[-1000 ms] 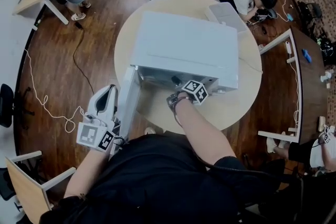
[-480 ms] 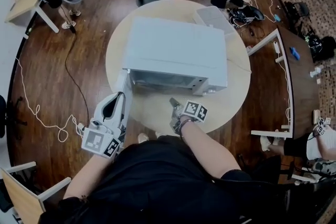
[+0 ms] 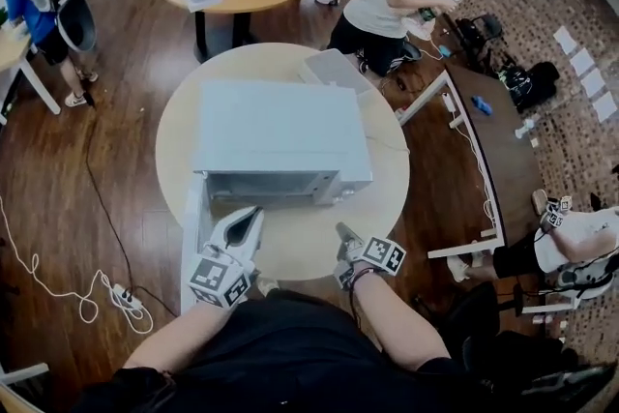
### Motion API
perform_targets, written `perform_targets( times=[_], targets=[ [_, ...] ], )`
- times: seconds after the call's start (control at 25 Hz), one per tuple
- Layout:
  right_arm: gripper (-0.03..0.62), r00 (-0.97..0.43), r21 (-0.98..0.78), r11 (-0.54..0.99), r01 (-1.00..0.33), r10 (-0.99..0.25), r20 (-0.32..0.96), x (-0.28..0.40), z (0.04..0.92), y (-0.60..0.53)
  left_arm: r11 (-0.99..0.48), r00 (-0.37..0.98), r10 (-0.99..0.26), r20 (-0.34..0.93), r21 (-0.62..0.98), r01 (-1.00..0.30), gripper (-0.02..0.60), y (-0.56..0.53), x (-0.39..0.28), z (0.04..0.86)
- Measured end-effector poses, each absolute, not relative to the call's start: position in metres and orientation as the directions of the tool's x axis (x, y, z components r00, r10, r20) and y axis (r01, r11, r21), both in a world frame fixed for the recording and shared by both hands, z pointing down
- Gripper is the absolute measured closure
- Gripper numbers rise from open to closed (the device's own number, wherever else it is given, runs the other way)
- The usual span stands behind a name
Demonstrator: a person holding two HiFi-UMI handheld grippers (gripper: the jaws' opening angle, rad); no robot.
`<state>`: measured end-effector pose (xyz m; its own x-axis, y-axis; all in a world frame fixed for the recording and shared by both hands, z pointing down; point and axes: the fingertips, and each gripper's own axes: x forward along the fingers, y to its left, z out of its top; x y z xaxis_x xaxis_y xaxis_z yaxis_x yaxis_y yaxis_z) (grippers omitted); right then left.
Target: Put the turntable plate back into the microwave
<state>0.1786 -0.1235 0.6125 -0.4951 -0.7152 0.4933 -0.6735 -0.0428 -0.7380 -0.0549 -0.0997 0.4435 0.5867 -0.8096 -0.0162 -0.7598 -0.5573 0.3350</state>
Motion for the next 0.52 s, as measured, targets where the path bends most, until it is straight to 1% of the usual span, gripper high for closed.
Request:
perform_targets(
  times=[0.16,0.28,0.52],
  targets=[
    [0.592,-0.428,-0.720,-0.067,-0.691,-0.764,0.482,0.210,0.590,-0.104,-0.583,0.632,-0.775,-0.010,0.400,-0.707,0.580,-0.096,-0.032,0.458],
    [0.592,-0.404,-0.725,-0.074,-0.685,-0.789,0.462,0.218,0.582,-0.095,-0.606,0.664,-0.747,-0.001,0.410,-0.682,0.580,-0.090,-0.022,0.465],
    [0.592,-0.396,-0.767,-0.105,-0.633,-0.807,0.438,0.216,0.599,-0.096,-0.589,0.649,-0.760,0.039,0.382,-0.712,0.580,-0.084,-0.036,0.465]
  ],
)
